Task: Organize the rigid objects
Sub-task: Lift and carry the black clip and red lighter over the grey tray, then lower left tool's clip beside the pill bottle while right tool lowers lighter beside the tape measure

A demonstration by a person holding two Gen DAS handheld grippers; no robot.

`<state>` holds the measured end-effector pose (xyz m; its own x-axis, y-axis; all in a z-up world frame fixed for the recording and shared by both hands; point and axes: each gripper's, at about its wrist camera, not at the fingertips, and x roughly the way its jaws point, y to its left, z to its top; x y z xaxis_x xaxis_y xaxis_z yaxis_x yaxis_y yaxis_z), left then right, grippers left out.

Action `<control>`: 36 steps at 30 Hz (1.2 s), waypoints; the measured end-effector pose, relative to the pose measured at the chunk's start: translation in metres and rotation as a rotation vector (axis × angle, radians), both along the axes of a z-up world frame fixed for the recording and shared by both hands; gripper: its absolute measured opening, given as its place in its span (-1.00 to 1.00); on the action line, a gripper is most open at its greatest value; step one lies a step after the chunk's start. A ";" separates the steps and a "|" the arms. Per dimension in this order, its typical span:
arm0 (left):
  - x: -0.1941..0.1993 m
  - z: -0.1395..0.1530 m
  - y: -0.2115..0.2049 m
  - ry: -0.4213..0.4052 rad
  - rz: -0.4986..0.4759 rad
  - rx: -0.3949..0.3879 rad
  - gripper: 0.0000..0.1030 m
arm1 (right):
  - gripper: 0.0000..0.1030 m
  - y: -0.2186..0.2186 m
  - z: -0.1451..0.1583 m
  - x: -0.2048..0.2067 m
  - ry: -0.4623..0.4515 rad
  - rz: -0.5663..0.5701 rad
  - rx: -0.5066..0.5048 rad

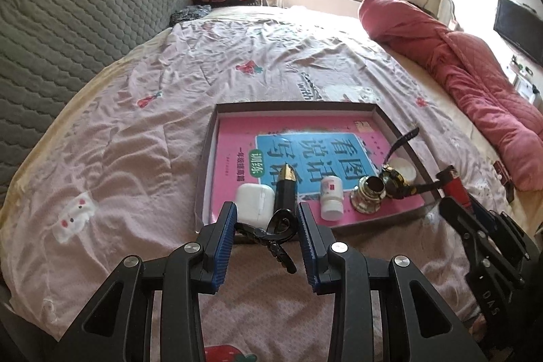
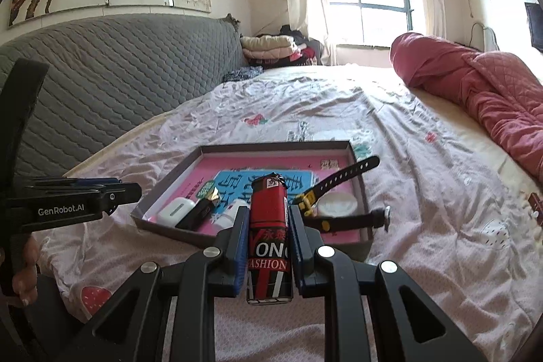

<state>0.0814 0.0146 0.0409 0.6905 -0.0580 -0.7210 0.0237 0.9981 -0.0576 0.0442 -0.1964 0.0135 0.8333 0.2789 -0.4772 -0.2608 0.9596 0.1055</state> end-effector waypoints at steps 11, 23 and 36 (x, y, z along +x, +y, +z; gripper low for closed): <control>0.016 -0.008 0.015 -0.009 0.021 0.005 -0.28 | -0.57 -0.015 0.007 0.012 -0.041 -0.066 -0.008; 0.047 -0.019 -0.016 -0.002 -0.043 0.011 -0.28 | -0.57 -0.033 0.003 0.039 -0.044 -0.128 -0.014; 0.071 -0.044 -0.040 0.038 -0.086 0.029 -0.28 | -0.57 -0.042 -0.003 0.057 -0.032 -0.155 -0.009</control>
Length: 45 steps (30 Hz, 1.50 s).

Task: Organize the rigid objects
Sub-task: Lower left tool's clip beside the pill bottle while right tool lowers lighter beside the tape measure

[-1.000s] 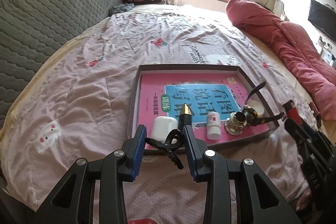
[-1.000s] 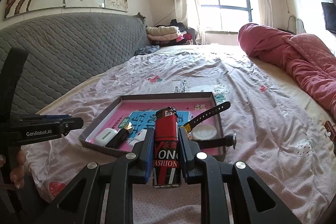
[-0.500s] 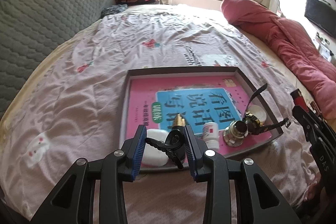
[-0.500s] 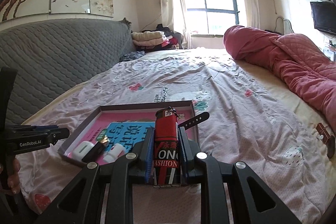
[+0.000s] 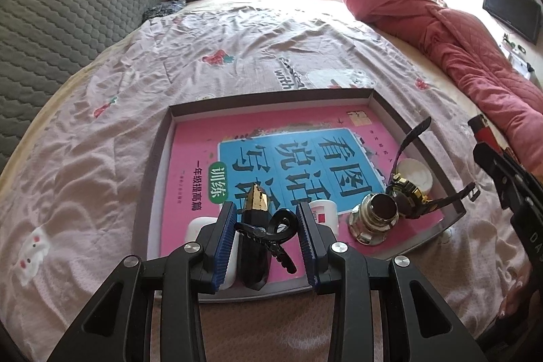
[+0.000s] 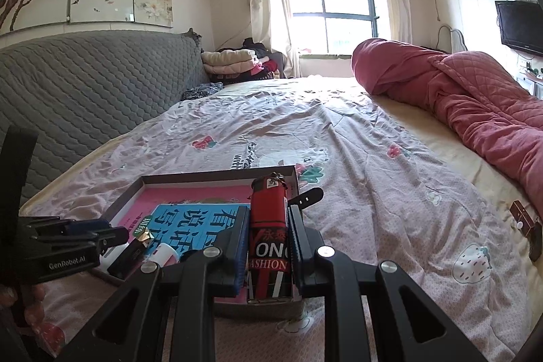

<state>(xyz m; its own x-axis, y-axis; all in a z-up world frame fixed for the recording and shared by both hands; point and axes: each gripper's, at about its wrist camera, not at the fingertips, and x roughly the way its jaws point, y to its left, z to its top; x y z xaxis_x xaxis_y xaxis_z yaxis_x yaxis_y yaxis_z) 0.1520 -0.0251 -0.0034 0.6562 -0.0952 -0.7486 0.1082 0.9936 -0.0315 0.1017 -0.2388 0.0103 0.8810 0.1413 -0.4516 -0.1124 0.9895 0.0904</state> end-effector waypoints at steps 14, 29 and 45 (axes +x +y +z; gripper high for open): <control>0.006 -0.016 -0.003 0.029 -0.014 0.007 -0.28 | -0.57 0.007 -0.012 0.018 0.036 0.010 -0.027; 0.007 -0.024 -0.002 0.047 -0.018 -0.013 -0.28 | -0.57 0.009 -0.036 0.033 0.165 0.026 -0.025; 0.009 -0.025 -0.004 0.050 -0.017 -0.011 -0.28 | -0.57 0.014 -0.037 0.035 0.173 0.042 -0.043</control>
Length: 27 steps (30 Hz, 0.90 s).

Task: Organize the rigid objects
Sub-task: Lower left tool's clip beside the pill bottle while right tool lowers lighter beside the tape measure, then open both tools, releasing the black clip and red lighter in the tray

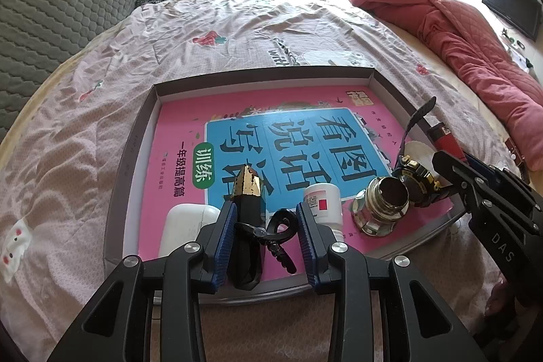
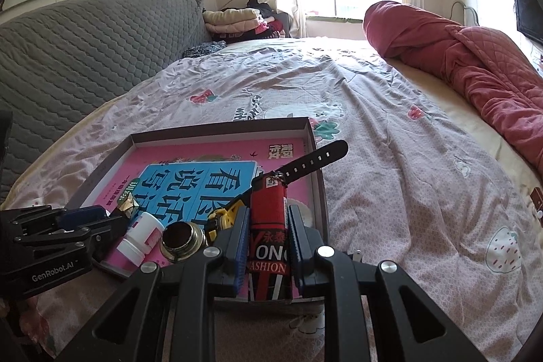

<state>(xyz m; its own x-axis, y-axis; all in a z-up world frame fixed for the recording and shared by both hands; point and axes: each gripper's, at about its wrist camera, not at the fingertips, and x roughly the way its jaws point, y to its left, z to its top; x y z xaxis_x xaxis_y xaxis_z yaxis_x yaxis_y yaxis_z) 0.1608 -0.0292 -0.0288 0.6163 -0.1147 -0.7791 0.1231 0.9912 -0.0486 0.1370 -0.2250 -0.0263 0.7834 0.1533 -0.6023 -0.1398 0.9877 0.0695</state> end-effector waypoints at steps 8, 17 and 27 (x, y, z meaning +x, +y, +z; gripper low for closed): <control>0.001 0.000 0.002 0.003 0.005 -0.010 -0.28 | -0.57 0.004 -0.001 0.004 -0.003 0.001 -0.032; 0.002 0.000 0.003 0.007 0.005 -0.012 -0.28 | -0.57 0.006 -0.002 0.005 0.003 0.009 -0.032; 0.001 0.000 0.003 0.005 0.000 -0.020 -0.28 | -0.48 0.000 0.003 0.001 -0.012 -0.003 0.001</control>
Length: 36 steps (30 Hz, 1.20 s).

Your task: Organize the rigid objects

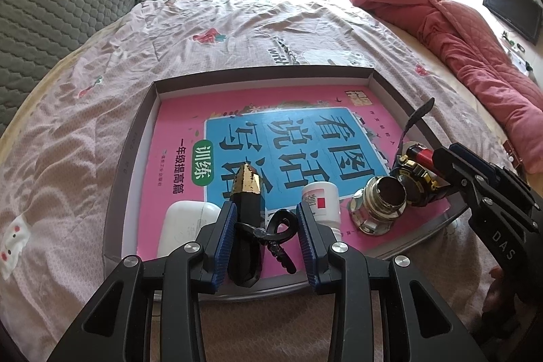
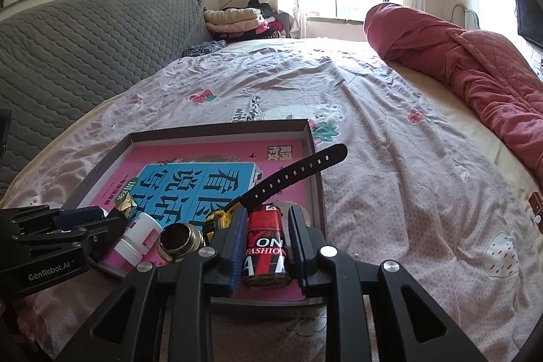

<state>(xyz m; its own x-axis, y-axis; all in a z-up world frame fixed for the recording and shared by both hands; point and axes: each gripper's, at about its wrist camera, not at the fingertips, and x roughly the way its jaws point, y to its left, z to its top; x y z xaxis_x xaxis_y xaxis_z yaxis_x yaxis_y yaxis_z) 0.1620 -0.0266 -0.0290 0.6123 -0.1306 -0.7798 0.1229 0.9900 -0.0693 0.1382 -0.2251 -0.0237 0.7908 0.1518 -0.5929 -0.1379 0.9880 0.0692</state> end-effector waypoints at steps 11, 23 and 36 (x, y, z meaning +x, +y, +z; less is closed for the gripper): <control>-0.006 0.003 0.000 0.001 0.000 -0.009 -0.28 | -0.18 -0.001 0.008 -0.007 -0.038 -0.002 0.006; -0.014 0.013 0.005 -0.017 0.017 -0.020 0.02 | -0.02 -0.002 0.012 -0.012 -0.061 -0.005 0.018; -0.027 0.029 0.012 -0.045 0.048 -0.011 0.19 | 0.08 0.014 0.021 -0.031 -0.099 0.029 0.007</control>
<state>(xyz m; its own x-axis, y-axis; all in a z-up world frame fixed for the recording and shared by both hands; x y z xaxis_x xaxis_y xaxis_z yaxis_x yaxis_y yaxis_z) 0.1347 -0.0142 -0.0004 0.6522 -0.1083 -0.7503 0.0784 0.9941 -0.0754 0.1069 -0.2110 -0.0031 0.8409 0.1797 -0.5106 -0.1731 0.9830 0.0609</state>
